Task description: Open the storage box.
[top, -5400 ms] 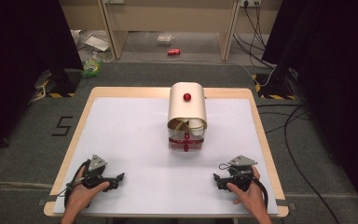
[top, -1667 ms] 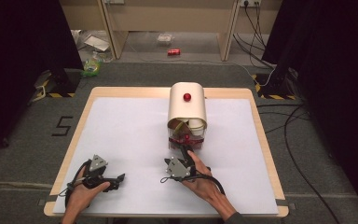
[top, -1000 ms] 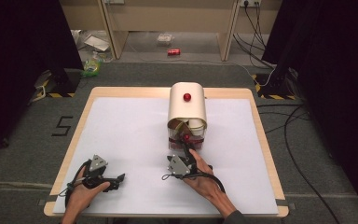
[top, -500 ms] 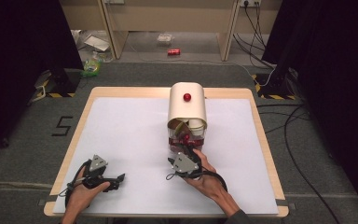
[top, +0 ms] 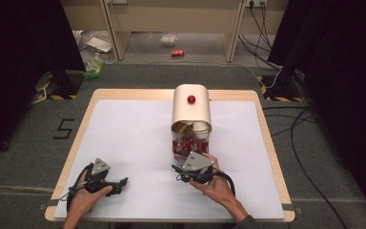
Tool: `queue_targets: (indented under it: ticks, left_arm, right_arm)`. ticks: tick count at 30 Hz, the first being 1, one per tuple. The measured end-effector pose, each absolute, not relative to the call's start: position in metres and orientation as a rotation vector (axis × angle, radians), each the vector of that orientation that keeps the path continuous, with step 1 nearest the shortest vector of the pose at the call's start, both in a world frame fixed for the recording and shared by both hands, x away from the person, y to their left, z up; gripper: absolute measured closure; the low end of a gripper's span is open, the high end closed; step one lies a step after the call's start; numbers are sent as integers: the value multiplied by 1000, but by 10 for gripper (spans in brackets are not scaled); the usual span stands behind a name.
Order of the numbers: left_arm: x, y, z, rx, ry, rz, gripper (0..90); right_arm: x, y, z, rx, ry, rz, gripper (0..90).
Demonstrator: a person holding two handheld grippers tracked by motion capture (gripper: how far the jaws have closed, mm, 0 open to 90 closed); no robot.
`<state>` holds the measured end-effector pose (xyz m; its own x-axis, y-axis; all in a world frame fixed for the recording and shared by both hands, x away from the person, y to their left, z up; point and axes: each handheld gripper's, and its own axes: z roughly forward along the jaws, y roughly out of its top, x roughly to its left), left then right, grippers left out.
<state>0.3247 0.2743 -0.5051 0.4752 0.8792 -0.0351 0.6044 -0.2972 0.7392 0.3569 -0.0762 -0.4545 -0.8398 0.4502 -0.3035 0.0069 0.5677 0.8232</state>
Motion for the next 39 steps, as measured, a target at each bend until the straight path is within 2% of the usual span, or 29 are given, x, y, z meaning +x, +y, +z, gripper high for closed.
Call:
queue_targets:
  ticks: [25,39]
  left_arm:
    - [325,275,-505,2018,1225,496,60]
    - [325,275,-505,2017,1225,496,60]
  right_arm:
    - [339,-86,-457,406,2422,1289,531]
    - [333,-86,-461,390,2452,1276,543]
